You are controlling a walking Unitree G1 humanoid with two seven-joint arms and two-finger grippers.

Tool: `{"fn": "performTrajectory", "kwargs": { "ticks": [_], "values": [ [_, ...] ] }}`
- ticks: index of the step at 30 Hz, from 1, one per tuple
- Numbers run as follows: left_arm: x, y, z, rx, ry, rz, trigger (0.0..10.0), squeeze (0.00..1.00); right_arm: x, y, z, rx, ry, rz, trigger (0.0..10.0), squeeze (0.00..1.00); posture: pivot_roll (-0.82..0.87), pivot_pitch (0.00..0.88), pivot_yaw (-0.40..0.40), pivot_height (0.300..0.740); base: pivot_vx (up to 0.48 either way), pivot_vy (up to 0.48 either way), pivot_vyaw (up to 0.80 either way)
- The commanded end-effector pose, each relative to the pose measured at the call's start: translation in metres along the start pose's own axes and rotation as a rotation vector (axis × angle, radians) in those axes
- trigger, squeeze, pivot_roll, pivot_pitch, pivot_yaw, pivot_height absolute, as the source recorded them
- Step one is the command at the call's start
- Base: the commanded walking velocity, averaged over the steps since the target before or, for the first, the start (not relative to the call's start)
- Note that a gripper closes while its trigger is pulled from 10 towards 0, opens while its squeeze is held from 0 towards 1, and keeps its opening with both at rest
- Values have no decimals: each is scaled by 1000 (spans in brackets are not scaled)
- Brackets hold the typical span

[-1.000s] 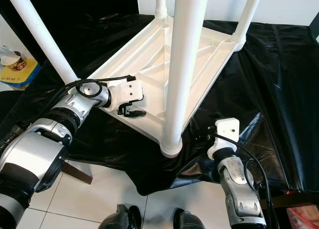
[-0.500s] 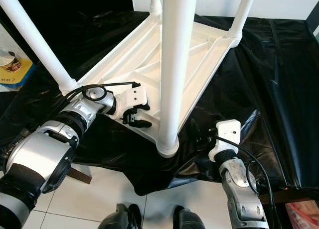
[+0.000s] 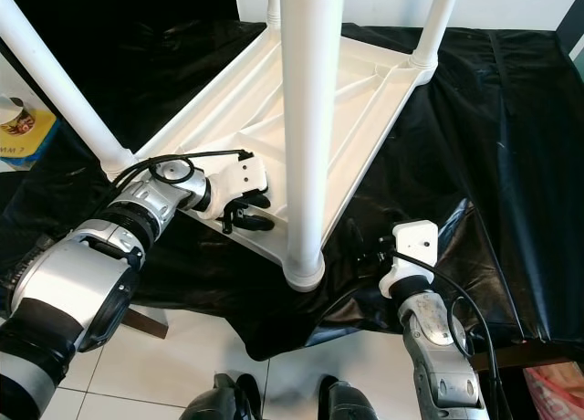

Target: Building children table

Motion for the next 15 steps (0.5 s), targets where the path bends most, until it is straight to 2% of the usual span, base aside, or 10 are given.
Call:
{"fn": "performTrajectory", "kwargs": {
  "ticks": [1, 2, 5, 12, 13, 14, 15],
  "values": [
    [0, 5, -16, -138, -18, 128, 0, 0, -3, 2, -5, 2, 30, 5, 10000, 0, -156, 198, 59, 740, 0, 0, 0],
    [1, 6, -11, -178, -62, 143, 0, 0, -2, 2, -5, 2, 29, 2, 10000, 0, -155, 196, 60, 740, 0, 0, 0],
    [3, 7, -6, -193, -98, 151, 0, 0, -2, 2, -5, 3, 28, 0, 10000, 0, -153, 196, 61, 740, 0, 0, 0],
    [5, 12, 2, -212, -139, 262, 0, 0, 0, 2, -5, 4, 27, -18, 10000, 0, -146, 198, 61, 740, 0, 0, 0],
    [7, 12, 4, -209, -149, 286, 9333, 0, 0, 1, -5, 1, 28, -29, 10000, 0, -146, 201, 62, 740, 0, 0, 0],
    [8, 12, 6, -199, -156, 300, 10000, 0, 1, -1, -5, -4, 30, -43, 10000, 0, -146, 200, 62, 740, 0, 0, 0],
    [8, 12, 6, -199, -156, 300, 10000, 0, 1, -1, -5, -4, 30, -43, 10000, 0, -146, 200, 62, 740, 0, 0, 0]
  ]
}}
Point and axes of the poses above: a point about 5 cm out from each wrist's last joint towards the gripper, its own x axis pointing out of the wrist towards the gripper, its own z axis along the axis of the wrist's last joint, y = z × x, the point moved 1 cm from there along x, pointing out of the wrist towards the gripper, and after that the axes turned 8 degrees about -x, right-handed, at the moved point
